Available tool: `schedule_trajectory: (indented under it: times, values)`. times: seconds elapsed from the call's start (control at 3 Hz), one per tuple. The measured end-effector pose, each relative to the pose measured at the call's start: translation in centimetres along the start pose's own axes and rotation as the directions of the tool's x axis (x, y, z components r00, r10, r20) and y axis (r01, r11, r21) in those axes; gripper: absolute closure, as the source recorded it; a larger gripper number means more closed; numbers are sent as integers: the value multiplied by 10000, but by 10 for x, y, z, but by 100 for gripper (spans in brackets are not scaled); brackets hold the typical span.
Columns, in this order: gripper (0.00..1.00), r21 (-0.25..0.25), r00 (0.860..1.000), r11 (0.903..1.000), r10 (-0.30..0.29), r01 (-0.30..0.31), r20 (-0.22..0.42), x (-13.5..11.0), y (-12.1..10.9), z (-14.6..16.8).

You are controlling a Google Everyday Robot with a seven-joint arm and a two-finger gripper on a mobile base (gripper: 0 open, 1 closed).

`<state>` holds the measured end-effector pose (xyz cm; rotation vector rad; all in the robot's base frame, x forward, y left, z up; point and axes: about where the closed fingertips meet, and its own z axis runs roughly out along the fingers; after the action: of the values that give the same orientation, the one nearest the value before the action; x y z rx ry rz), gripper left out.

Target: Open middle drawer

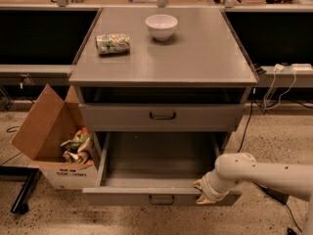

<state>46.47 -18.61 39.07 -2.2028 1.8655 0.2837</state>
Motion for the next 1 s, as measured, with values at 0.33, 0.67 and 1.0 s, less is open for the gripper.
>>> schedule_trajectory:
  times: [0.33,0.67,1.0]
  values:
    - [81,0,10000,10000,0,0,0,0,0,0]
    - [58,0,10000,10000,0,0,0,0,0,0]
    - [34,-1,10000,10000,0,0,1,0,0,0]
